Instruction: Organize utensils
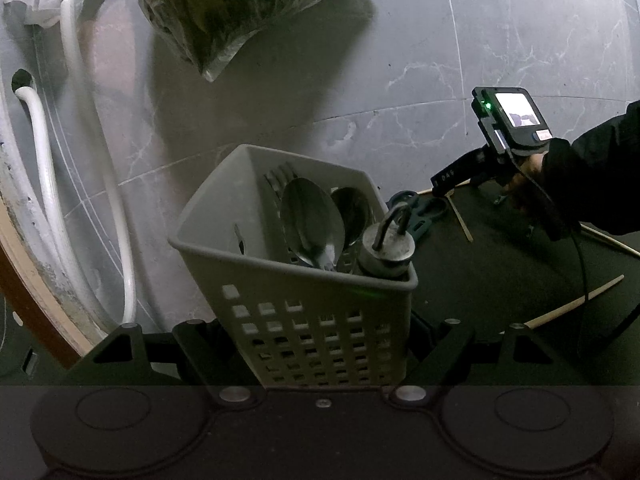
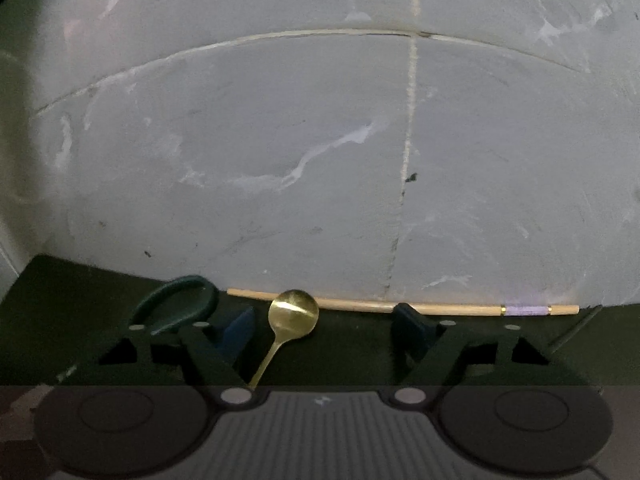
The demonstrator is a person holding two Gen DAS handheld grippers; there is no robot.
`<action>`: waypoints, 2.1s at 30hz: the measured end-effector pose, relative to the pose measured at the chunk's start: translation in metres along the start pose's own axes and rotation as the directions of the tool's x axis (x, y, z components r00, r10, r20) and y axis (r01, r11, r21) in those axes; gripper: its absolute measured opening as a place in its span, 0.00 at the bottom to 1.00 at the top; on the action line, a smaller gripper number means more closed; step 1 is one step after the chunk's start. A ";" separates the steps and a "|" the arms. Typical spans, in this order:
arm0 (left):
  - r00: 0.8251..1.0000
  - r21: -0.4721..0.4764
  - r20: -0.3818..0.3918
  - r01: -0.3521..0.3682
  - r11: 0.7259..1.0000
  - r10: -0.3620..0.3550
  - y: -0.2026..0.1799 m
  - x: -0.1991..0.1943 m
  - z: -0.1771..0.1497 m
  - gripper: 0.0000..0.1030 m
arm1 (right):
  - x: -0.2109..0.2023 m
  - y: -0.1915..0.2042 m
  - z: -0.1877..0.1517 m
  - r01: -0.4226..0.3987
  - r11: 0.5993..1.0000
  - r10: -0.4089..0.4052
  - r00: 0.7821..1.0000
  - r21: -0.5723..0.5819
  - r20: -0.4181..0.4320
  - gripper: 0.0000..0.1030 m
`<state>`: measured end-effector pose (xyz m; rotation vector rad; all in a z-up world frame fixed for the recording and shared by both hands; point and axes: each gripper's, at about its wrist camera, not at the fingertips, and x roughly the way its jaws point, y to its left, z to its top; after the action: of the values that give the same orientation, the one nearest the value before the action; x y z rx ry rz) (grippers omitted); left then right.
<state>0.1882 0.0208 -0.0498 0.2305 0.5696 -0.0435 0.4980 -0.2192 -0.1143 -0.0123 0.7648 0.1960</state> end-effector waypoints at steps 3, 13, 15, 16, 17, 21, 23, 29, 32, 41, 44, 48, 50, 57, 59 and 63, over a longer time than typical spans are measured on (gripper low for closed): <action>1.000 0.000 0.000 0.000 1.000 0.000 0.000 0.000 0.000 0.80 | -0.004 0.003 -0.002 -0.005 1.000 0.005 1.000 -0.018 0.018 0.59; 1.000 0.000 -0.001 0.000 1.000 0.000 0.001 0.001 0.000 0.80 | -0.007 0.013 0.002 -0.015 0.999 0.016 1.000 -0.039 0.026 0.29; 1.000 -0.001 0.000 0.000 1.000 0.000 0.001 0.001 0.000 0.80 | -0.016 0.007 0.003 -0.012 0.999 0.013 1.000 -0.041 0.022 0.29; 1.000 -0.001 0.000 0.000 1.000 0.000 0.001 0.001 0.000 0.80 | -0.015 0.008 0.003 -0.009 0.999 0.010 1.000 -0.046 0.023 0.29; 1.000 0.000 -0.001 0.000 1.000 0.000 0.001 0.001 0.000 0.80 | -0.016 0.009 0.004 -0.007 0.999 0.008 1.000 -0.052 0.024 0.29; 1.000 0.000 -0.001 0.000 1.000 0.000 0.001 0.001 0.001 0.80 | -0.009 0.020 -0.002 0.004 0.998 -0.002 1.000 -0.060 0.030 0.29; 1.000 0.000 -0.001 0.000 1.000 0.000 0.001 0.001 0.001 0.80 | -0.011 0.020 -0.005 0.005 0.998 -0.003 0.999 -0.064 0.035 0.29; 1.000 -0.001 -0.001 0.000 1.000 0.000 0.002 0.001 0.001 0.80 | -0.026 0.025 -0.015 0.015 0.997 -0.008 0.996 -0.076 0.092 0.22; 1.000 -0.001 0.001 0.001 1.000 -0.001 0.001 0.002 0.001 0.80 | -0.041 0.029 -0.020 0.025 0.997 -0.013 0.990 -0.079 0.141 0.08; 1.000 0.004 0.005 0.008 1.000 -0.008 0.001 0.002 0.000 0.80 | -0.044 0.030 -0.026 -0.010 0.994 0.019 0.996 -0.105 0.092 0.38; 1.000 0.005 0.005 0.010 1.000 -0.010 0.002 0.002 0.000 0.80 | -0.035 0.028 -0.028 -0.025 0.993 0.031 0.998 -0.117 0.046 0.45; 1.000 0.007 0.004 0.011 1.000 -0.011 0.001 0.003 0.001 0.80 | -0.026 0.029 -0.029 -0.030 0.990 0.033 0.999 -0.139 0.014 0.49; 1.000 0.006 0.003 0.011 1.000 -0.011 0.001 0.002 0.000 0.80 | -0.022 0.029 -0.027 -0.037 0.990 0.039 0.999 -0.140 0.011 0.53; 1.000 0.001 0.002 0.011 1.000 -0.011 0.000 0.002 0.000 0.80 | -0.021 0.019 -0.027 -0.121 0.981 0.124 0.992 -0.153 0.010 0.29; 1.000 0.000 0.002 0.012 1.000 -0.012 0.001 0.002 0.000 0.80 | -0.023 0.019 -0.029 -0.131 0.978 0.136 0.991 -0.163 0.016 0.28; 1.000 0.000 0.002 0.013 1.000 -0.013 0.001 0.002 0.000 0.80 | -0.029 0.021 -0.035 -0.121 0.977 0.126 0.992 -0.174 0.022 0.28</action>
<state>0.1903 0.0219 -0.0503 0.2268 0.5693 -0.0560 0.4499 -0.2067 -0.1179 -0.1254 0.7142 0.3797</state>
